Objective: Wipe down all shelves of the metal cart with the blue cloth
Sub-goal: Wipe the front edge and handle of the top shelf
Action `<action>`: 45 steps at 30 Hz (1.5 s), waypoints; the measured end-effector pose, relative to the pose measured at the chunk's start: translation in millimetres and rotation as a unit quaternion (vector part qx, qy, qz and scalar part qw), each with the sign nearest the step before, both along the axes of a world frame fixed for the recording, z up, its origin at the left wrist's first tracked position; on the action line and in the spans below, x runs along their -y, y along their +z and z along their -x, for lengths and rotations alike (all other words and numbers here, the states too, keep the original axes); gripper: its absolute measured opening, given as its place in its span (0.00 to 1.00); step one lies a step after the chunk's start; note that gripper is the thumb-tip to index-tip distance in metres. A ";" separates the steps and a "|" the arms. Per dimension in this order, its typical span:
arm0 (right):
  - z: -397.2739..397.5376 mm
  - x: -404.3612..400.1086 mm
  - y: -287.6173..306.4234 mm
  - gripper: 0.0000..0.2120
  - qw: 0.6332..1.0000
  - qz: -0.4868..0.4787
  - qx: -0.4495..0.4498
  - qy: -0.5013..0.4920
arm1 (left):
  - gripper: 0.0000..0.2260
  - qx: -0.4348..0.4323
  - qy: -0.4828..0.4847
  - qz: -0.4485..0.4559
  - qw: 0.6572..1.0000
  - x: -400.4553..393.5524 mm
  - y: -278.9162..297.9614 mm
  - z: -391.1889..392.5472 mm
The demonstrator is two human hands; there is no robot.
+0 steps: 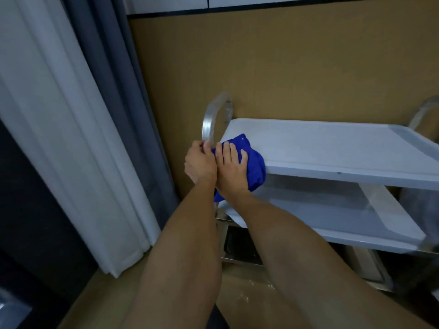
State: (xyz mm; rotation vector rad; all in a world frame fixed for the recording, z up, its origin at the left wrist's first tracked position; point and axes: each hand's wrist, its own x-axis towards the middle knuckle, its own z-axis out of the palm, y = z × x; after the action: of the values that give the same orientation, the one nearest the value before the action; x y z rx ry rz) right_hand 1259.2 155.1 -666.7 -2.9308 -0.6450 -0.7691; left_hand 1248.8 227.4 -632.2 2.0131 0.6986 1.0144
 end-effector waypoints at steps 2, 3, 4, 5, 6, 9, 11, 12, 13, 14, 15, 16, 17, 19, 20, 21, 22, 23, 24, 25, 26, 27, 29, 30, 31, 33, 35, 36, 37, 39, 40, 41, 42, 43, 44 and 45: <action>-2.6 12.5 -0.4 0.36 0.999 0.028 0.015 0.018 | 0.12 -0.013 0.028 -0.003 1.000 6.1 0.4 -1.3; -3.2 18.9 0.4 0.36 0.999 0.033 0.013 0.020 | 0.12 -0.021 0.049 -0.015 0.998 11.6 2.2 -2.6; -3.1 25.6 1.2 0.35 0.999 0.030 0.008 0.016 | 0.11 -0.026 0.068 -0.035 0.997 17.6 4.1 -4.4; -2.9 33.3 0.4 0.35 1.000 0.024 0.006 0.006 | 0.11 -0.027 0.080 -0.049 0.995 23.8 6.1 -5.2; -3.4 43.0 -1.5 0.35 1.000 0.017 0.006 -0.006 | 0.10 -0.030 0.087 -0.051 0.994 29.7 8.0 -6.1; -7.6 91.9 -8.6 0.34 0.998 0.005 -0.002 -0.057 | 0.11 -0.037 0.094 -0.020 0.995 43.7 10.9 -7.7; -10.9 135.1 -13.6 0.34 0.995 0.004 0.002 -0.104 | 0.11 -0.033 0.102 0.000 0.994 47.5 11.1 -10.4; -11.9 156.3 -15.8 0.33 0.992 -0.001 0.009 -0.127 | 0.10 -0.033 0.107 0.006 0.994 49.4 10.2 -12.2; -12.4 174.9 -16.9 0.33 0.989 -0.010 0.014 -0.146 | 0.10 -0.038 0.107 0.009 0.994 52.2 8.5 -13.1; -12.2 189.3 -17.1 0.33 0.987 -0.017 0.014 -0.160 | 0.12 -0.045 0.102 0.009 0.994 55.7 5.4 -12.9; -12.2 198.0 -17.0 0.33 0.985 -0.022 0.014 -0.169 | 0.16 -0.051 0.093 0.011 0.994 59.2 1.1 -11.5; -13.2 200.5 -16.4 0.33 0.984 -0.024 0.013 -0.174 | 0.21 -0.052 0.080 0.014 0.995 61.7 -4.0 -9.2; -13.7 198.1 -15.1 0.33 0.984 -0.023 0.010 -0.177 | 0.26 -0.053 0.065 0.018 0.996 62.0 -8.9 -5.1; -13.7 184.0 -12.9 0.33 0.982 -0.023 -0.001 -0.187 | 0.28 -0.047 0.041 0.023 0.998 53.2 -17.1 0.2; -12.4 174.6 -11.3 0.33 0.982 -0.020 -0.003 -0.187 | 0.24 -0.038 0.036 0.017 0.998 44.6 -20.2 0.2; -11.6 163.8 -9.3 0.33 0.984 -0.013 -0.005 -0.177 | 0.20 -0.029 0.033 0.005 0.999 35.0 -21.4 0.1; -10.6 150.9 -6.4 0.33 0.988 0.000 -0.009 -0.154 | 0.16 -0.023 0.028 -0.009 0.999 24.8 -22.9 -0.5; -10.3 134.9 -2.7 0.33 0.992 0.017 -0.013 -0.123 | 0.13 -0.023 0.019 -0.019 0.999 16.6 -23.3 0.2; -10.5 117.3 1.4 0.33 0.995 0.032 -0.014 -0.090 | 0.11 -0.028 0.007 -0.027 0.999 11.5 -23.6 1.4; -10.4 97.1 5.0 0.32 0.997 0.039 -0.016 -0.057 | 0.10 -0.036 -0.002 -0.034 0.999 9.2 -23.1 4.3; -9.5 75.6 9.0 0.32 0.999 0.039 -0.022 -0.031 | 0.10 -0.042 -0.006 -0.041 0.998 7.6 -22.9 6.3; -7.4 55.7 11.8 0.31 0.999 0.036 -0.030 -0.013 | 0.09 -0.048 -0.008 -0.047 0.998 7.9 -22.3 8.4; -1.0 27.3 13.5 0.31 0.999 0.019 -0.044 -0.006 | 0.09 -0.054 -0.011 -0.054 0.997 10.6 -17.9 11.9; 1.8 21.0 12.8 0.32 0.999 0.012 -0.048 -0.010 | 0.09 -0.058 -0.010 -0.058 0.997 12.1 -14.7 14.1; 2.9 20.6 11.9 0.33 0.999 0.006 -0.048 -0.013 | 0.09 -0.064 -0.008 -0.064 0.996 14.1 -11.6 16.1; 1.7 35.3 8.5 0.35 0.999 0.013 -0.034 -0.007 | 0.10 -0.079 -0.006 -0.079 0.994 17.7 -9.1 17.1; -4.2 61.0 2.6 0.37 1.000 0.020 -0.023 -0.006 | 0.11 -0.089 0.002 -0.085 0.992 21.9 -10.2 17.5; -8.5 76.3 -0.9 0.37 1.000 0.017 -0.016 -0.013 | 0.11 -0.090 0.007 -0.083 0.992 23.2 -11.5 16.5; -12.7 93.1 -5.4 0.35 1.000 0.014 -0.009 -0.026 | 0.11 -0.090 0.012 -0.079 0.993 24.1 -12.3 15.9; -17.6 133.6 -12.6 0.33 0.999 0.008 -0.001 -0.054 | 0.12 -0.094 0.016 -0.077 0.992 24.6 -15.2 12.5; -18.6 157.4 -16.3 0.33 0.997 0.002 0.003 -0.073 | 0.13 -0.096 0.017 -0.077 0.992 23.9 -17.2 10.8; -20.0 183.4 -19.7 0.33 0.995 -0.009 0.009 -0.099 | 0.13 -0.094 0.019 -0.076 0.992 23.5 -18.2 9.4; -21.1 211.0 -22.7 0.33 0.992 -0.021 0.010 -0.127 | 0.13 -0.091 0.024 -0.072 0.993 22.9 -20.0 7.5; -21.5 239.7 -25.0 0.33 0.987 -0.033 0.008 -0.156 | 0.13 -0.088 0.028 -0.063 0.994 23.9 -21.4 6.6; -21.6 268.1 -26.1 0.33 0.982 -0.047 0.003 -0.182 | 0.14 -0.080 0.032 -0.052 0.995 25.7 -22.6 5.0; -21.3 293.8 -25.5 0.32 0.976 -0.063 -0.003 -0.206 | 0.14 -0.070 0.038 -0.048 0.996 30.2 -22.5 4.2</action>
State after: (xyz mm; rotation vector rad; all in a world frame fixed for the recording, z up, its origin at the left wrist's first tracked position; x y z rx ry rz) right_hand 1280.6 -138.7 -692.2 -2.9781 0.0228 -0.7922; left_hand 1244.5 197.2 -654.7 2.1724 0.8204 0.9730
